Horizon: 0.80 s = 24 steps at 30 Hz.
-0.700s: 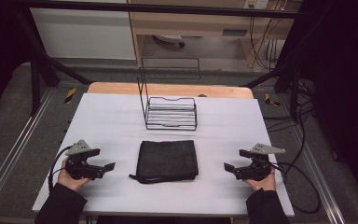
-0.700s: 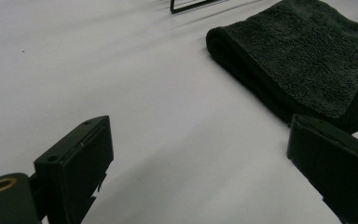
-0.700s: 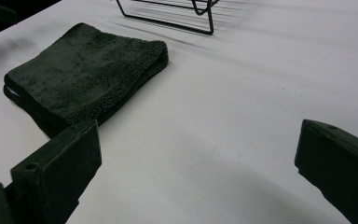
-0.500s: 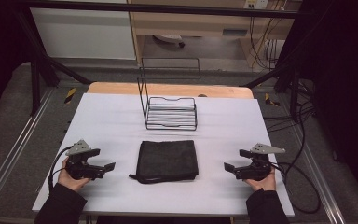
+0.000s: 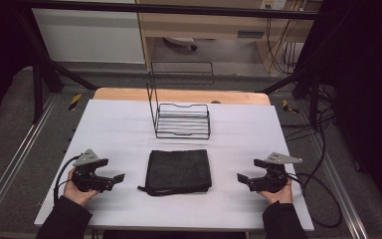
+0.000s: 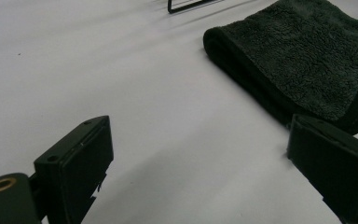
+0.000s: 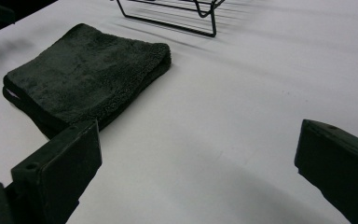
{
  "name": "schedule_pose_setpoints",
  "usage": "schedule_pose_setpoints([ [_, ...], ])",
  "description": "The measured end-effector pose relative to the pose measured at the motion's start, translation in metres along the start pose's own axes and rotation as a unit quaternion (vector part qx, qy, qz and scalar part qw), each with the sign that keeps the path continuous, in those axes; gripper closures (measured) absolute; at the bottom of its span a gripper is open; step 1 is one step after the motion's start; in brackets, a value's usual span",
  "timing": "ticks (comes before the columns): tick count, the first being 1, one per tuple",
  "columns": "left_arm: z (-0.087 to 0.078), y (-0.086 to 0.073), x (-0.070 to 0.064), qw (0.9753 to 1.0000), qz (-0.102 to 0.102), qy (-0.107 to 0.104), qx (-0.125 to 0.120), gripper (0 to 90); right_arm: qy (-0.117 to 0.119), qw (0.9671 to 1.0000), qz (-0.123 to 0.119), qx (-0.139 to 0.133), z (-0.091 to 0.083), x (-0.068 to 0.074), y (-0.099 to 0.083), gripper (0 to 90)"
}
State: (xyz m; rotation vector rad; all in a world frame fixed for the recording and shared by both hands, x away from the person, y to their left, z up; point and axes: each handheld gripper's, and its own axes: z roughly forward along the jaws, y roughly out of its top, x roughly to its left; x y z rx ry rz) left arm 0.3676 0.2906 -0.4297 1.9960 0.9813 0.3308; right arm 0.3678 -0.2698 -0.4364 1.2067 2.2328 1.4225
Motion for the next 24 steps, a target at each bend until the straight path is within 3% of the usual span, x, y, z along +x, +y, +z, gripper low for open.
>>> schedule_pose_setpoints([
  [24,0.0018,-0.0009,-0.002,1.0,0.006,0.004,0.005,6.8,-0.001,0.9999,-0.007,0.007,0.0045,0.0037,0.0005,1.0],
])
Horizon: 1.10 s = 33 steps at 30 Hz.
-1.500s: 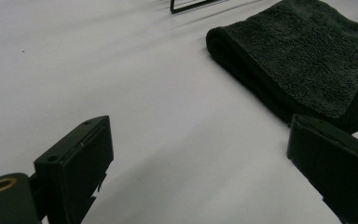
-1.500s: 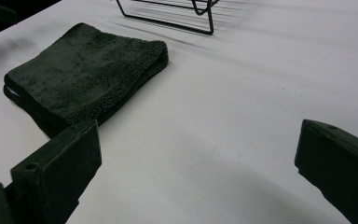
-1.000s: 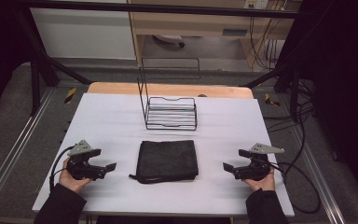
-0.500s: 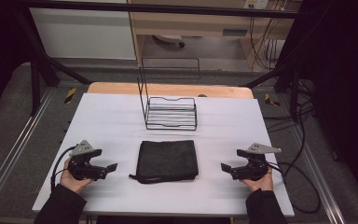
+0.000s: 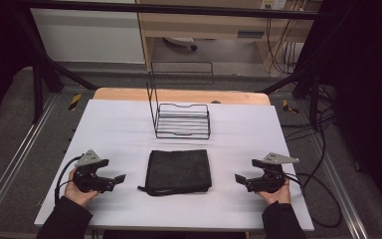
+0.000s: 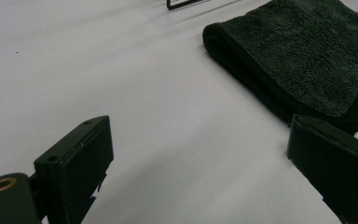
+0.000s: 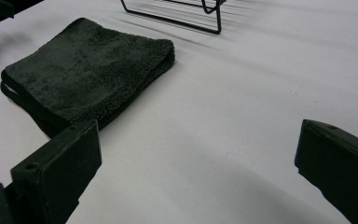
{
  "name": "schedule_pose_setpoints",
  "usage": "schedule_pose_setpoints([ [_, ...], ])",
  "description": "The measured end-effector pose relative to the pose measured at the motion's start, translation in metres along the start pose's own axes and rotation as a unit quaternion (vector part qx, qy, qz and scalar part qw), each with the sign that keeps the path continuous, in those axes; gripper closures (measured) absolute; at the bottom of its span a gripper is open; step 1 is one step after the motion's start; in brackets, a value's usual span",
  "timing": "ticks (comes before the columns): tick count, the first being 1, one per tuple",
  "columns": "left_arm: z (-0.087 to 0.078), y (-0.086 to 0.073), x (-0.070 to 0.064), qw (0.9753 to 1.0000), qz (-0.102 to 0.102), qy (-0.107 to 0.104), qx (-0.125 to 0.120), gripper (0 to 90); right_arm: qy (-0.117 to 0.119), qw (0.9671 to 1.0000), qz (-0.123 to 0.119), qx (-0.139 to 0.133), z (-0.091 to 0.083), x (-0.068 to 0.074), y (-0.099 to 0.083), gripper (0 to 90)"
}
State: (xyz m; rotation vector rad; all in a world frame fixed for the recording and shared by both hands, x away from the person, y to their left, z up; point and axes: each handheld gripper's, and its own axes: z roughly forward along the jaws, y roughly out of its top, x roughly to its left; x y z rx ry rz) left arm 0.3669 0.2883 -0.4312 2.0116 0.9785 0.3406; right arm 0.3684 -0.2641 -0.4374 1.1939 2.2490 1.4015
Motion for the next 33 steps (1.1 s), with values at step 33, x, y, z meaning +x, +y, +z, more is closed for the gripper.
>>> schedule_pose_setpoints([
  [33,0.0003,0.0005,-0.0031,1.0,-0.008,0.001,0.002,8.1,0.001,1.0,0.002,-0.002,0.0001,0.0004,0.0013,1.6],
])
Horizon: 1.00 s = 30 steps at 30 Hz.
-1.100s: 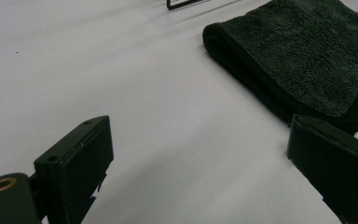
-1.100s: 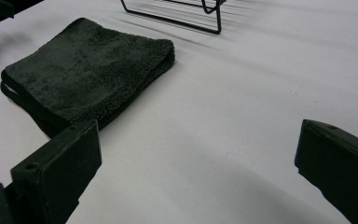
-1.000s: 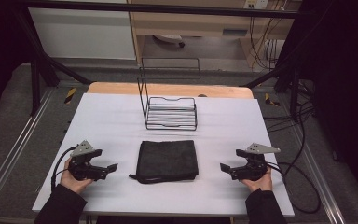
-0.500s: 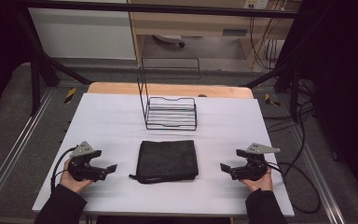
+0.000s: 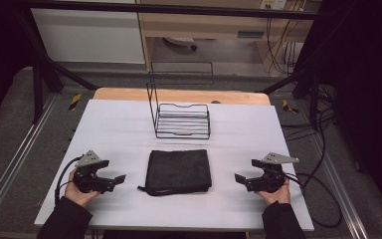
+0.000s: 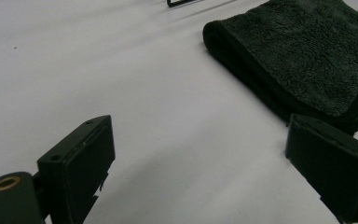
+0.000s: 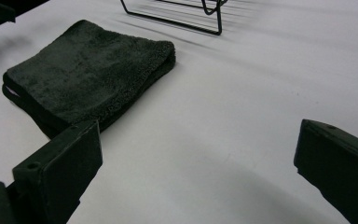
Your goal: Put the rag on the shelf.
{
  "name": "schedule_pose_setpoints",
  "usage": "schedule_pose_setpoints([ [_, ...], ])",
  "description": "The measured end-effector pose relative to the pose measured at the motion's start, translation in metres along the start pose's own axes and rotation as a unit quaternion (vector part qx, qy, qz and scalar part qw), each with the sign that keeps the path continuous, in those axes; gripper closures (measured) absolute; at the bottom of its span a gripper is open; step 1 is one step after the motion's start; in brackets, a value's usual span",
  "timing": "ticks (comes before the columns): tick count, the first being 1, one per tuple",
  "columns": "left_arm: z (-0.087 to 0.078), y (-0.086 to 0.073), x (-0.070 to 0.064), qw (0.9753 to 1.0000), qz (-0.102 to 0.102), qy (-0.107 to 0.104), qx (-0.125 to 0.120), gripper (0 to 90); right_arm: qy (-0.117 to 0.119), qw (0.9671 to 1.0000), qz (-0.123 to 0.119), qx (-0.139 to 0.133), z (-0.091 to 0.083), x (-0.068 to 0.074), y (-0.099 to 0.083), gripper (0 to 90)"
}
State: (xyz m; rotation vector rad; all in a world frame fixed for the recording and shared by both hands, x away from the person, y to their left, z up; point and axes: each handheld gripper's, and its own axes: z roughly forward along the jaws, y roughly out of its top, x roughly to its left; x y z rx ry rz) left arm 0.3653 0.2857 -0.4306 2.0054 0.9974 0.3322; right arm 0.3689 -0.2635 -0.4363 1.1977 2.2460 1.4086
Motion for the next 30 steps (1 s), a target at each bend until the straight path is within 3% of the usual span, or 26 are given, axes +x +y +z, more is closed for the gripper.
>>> schedule_pose_setpoints([
  [9,0.005,0.018,-0.019,0.9997,-0.019,-0.009,-0.007,12.5,0.012,0.9999,-0.004,-0.003,0.008,0.02,0.02,5.0],
  [18,0.03,0.036,-0.052,0.9993,-0.021,-0.023,0.021,25.4,0.017,0.9995,-0.014,0.021,0.03,0.045,0.038,11.8],
  [21,0.044,0.035,-0.062,0.9986,-0.022,-0.024,0.042,30.8,0.016,0.9993,-0.017,0.029,0.038,0.052,0.041,16.1],
  [30,0.059,0.02,-0.064,0.9959,-0.043,-0.033,0.072,45.1,0.032,0.9978,-0.015,0.056,0.059,0.066,0.026,35.5],
])
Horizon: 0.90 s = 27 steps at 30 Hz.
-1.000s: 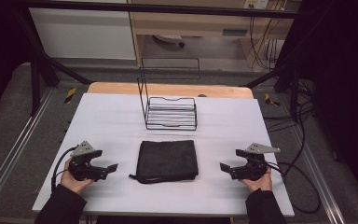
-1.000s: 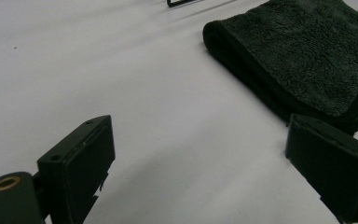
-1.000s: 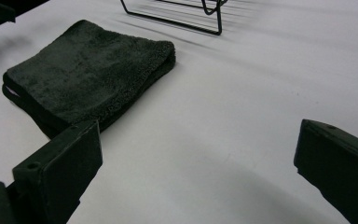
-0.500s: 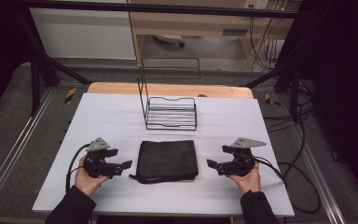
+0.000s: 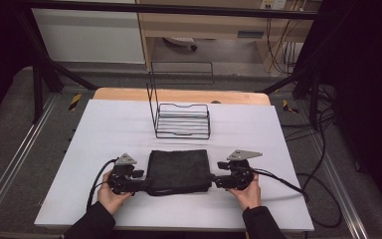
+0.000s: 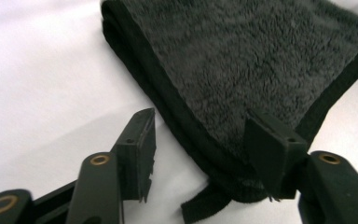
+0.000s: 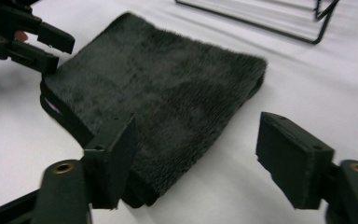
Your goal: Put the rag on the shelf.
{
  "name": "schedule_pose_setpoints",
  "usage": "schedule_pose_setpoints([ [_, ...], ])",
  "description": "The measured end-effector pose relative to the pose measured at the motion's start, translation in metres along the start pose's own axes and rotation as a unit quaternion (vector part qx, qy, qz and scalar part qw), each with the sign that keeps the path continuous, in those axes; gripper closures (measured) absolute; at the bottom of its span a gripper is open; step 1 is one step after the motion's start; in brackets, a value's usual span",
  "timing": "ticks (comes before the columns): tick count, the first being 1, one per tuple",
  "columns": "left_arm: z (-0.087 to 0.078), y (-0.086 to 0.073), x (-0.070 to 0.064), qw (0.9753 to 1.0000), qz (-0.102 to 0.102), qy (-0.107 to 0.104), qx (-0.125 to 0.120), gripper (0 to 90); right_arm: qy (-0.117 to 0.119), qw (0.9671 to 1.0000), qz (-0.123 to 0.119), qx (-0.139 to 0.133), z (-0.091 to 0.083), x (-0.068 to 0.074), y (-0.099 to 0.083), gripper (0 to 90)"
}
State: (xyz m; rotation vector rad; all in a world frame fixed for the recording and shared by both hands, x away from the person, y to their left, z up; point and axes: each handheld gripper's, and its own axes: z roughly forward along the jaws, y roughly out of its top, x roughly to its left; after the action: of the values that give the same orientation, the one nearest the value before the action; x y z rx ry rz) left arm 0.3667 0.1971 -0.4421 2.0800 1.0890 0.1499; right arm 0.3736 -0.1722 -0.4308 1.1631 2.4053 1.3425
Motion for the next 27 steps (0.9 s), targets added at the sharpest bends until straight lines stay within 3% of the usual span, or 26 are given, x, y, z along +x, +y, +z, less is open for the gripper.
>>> schedule_pose_setpoints([
  [8,0.006,-0.004,-0.01,1.0,-0.002,0.003,0.004,51.1,0.006,0.9996,0.019,0.019,0.009,0.008,-0.008,45.1],
  [12,0.006,-0.004,-0.012,0.9998,-0.014,-0.002,0.012,58.4,-0.003,0.9991,0.014,0.04,0.018,0.015,-0.011,48.0],
  [21,0.006,-0.004,-0.015,0.9995,-0.021,-0.004,0.023,67.8,-0.029,0.9983,0.03,0.042,0.017,0.016,-0.013,47.8],
  [24,0.006,-0.003,-0.015,0.9993,-0.026,-0.011,0.025,74.5,-0.025,0.9977,0.04,0.049,0.02,0.017,-0.014,52.1],
  [27,0.005,-0.003,-0.018,0.9995,-0.018,-0.002,0.026,77.0,-0.017,0.9964,0.061,0.056,0.023,0.019,-0.015,59.1],
])
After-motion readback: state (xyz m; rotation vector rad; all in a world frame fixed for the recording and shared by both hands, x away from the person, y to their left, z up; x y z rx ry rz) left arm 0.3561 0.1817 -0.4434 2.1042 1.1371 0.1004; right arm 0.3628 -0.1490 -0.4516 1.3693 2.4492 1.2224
